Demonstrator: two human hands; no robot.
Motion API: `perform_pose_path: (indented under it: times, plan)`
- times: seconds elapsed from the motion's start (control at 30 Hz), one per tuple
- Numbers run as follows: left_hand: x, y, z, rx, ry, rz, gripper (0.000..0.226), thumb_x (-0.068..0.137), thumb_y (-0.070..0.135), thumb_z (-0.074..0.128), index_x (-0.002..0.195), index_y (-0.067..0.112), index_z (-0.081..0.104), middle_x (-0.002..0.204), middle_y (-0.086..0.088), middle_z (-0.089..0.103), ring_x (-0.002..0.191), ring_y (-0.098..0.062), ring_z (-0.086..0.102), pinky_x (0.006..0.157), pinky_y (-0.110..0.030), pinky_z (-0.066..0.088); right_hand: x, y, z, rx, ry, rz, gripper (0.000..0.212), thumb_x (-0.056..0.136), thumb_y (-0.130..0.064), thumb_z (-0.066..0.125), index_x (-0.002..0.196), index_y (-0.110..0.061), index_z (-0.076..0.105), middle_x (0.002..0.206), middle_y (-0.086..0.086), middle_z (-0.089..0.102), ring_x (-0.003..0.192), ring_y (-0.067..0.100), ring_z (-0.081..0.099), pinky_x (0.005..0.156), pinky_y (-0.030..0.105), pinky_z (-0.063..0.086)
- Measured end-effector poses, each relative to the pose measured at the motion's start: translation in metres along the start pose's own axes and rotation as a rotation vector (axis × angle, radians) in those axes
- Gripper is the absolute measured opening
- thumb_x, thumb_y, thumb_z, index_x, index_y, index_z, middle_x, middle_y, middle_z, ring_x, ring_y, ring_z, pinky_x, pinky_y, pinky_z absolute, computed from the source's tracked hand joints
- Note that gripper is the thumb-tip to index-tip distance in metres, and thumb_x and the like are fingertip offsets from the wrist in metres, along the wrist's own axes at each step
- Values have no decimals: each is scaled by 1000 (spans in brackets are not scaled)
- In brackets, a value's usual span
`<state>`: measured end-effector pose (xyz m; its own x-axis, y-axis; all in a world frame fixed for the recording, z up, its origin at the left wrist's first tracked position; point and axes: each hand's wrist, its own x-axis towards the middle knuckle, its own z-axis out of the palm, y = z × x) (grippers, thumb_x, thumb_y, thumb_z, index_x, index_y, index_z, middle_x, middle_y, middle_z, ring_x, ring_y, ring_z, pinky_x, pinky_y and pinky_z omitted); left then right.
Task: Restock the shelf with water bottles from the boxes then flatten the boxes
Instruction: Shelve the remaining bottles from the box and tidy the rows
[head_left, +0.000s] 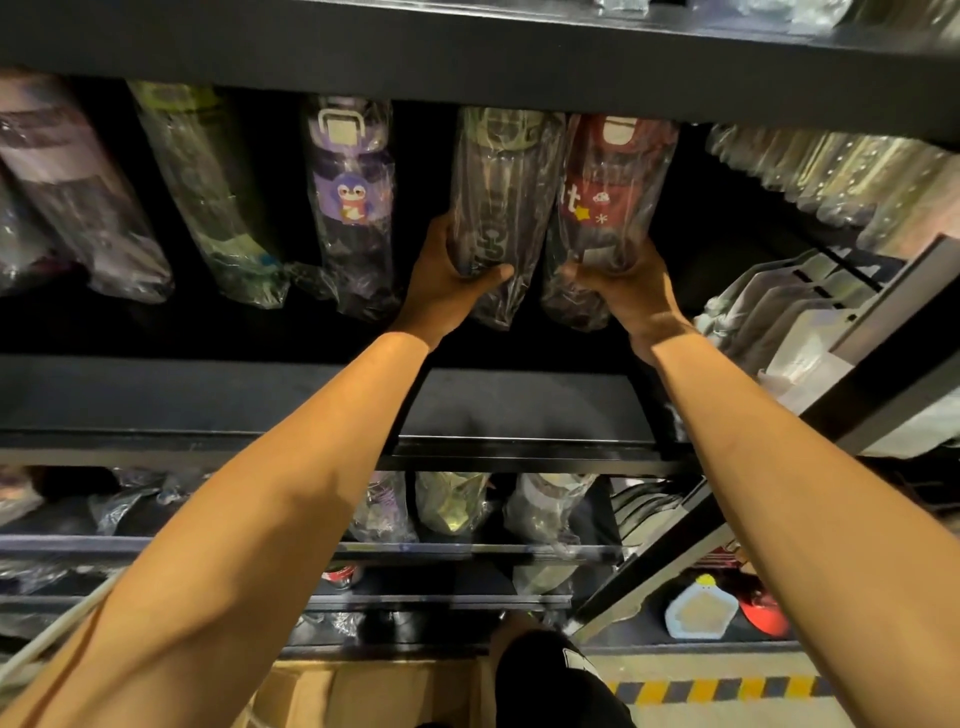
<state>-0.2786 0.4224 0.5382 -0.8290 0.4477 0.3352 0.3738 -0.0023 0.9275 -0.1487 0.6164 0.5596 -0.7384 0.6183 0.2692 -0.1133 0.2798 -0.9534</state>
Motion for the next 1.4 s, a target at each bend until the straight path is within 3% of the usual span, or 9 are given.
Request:
perform_pose_path:
  times: [0.27,0.43,0.6,0.77,0.9,0.97,1.13,1.33,1.4]
  plan:
    - [0,3,3,82,14,-2,99,72,29,93,153,16,38,147,-3,54,135,-17,52,114,-38,45,-2,1,1,-1,12,13,69,76,0,87,139,-3,57,97,-14,74,85,-2,74,77,18,57]
    - [-2,4,5,113,86,17,90,76,23,90,150,13,41,142,-3,58,127,-12,56,106,-25,46,-4,1,1,-3,14,-6,64,77,-5,89,135,-6,61,105,-2,78,94,8,76,85,28,62]
    - [-2,1,3,139,120,45,88,76,24,90,150,13,42,141,-2,60,122,-5,55,103,-21,47,-3,5,0,28,-2,-10,66,80,-2,86,139,-2,57,91,-6,80,91,13,77,81,27,59]
    - [-3,-2,2,146,124,50,90,76,25,90,150,14,41,141,-1,59,122,-4,54,99,-11,44,-5,6,1,39,-13,-23,67,80,-5,87,140,-4,56,107,11,78,99,22,76,89,37,61]
    - [-2,-3,0,164,118,53,89,77,24,90,150,13,41,135,6,58,118,1,52,89,3,38,-5,9,0,30,-3,-35,65,83,-3,84,141,-2,54,90,-5,79,89,9,76,81,24,59]
    - [-1,-5,-1,161,118,52,89,77,26,89,151,14,40,135,7,57,119,1,52,94,-1,40,-3,10,0,21,-9,-38,67,83,-3,83,143,-1,52,86,-7,78,87,8,75,80,23,58]
    - [-1,-5,-2,145,67,36,94,78,27,88,154,17,34,147,-1,54,133,-11,52,112,-30,44,-1,8,0,5,-2,7,68,80,-6,87,140,-4,55,99,6,79,95,20,77,90,39,62]
    - [-2,-2,-8,146,32,-5,101,78,32,88,157,13,29,153,-6,50,139,-18,49,116,-39,42,-2,2,0,-50,71,51,82,67,-25,96,136,-11,55,112,3,76,102,17,75,94,43,61]
    - [-8,2,-12,155,19,-33,100,80,30,88,158,12,28,153,-7,49,139,-18,49,116,-39,42,-7,-5,-1,-86,93,60,85,69,-24,96,140,-9,51,121,3,71,108,15,71,98,37,58]
